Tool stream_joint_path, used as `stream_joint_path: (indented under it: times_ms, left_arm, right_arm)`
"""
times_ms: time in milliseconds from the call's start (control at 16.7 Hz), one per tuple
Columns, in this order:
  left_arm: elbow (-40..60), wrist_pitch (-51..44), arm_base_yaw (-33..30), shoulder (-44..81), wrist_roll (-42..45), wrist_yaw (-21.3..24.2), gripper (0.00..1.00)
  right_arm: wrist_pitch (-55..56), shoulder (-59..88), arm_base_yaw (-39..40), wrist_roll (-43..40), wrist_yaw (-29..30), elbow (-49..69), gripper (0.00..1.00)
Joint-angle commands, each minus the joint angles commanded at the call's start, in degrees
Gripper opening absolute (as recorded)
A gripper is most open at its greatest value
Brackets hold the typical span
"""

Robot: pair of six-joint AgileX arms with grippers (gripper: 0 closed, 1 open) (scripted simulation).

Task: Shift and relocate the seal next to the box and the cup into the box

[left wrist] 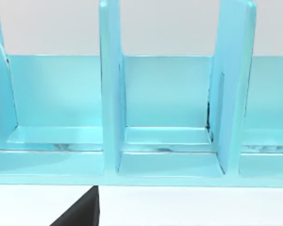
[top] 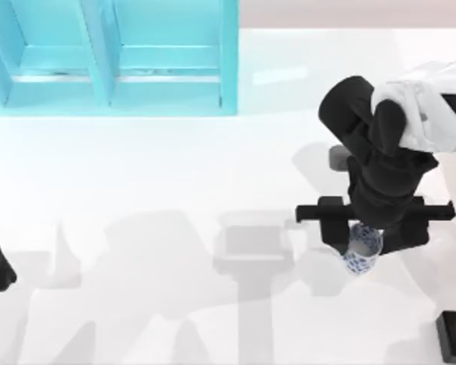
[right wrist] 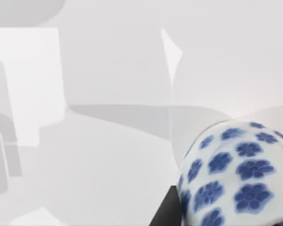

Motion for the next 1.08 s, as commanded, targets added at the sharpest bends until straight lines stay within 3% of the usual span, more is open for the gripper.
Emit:
stream_joint_path:
  times_ms: [540, 1080]
  left_arm:
    - [0.00, 0.00, 0.00, 0.00, 0.00, 0.00, 1.00]
    - [0.00, 0.00, 0.00, 0.00, 0.00, 0.00, 1.00]
  right_arm:
    - [-0.94, -1.02, -1.07, -0.90, 0.02, 0.62, 0.00]
    - [-19.46, -13.50, -15.89, -15.94, -0.05, 5.75, 0.00]
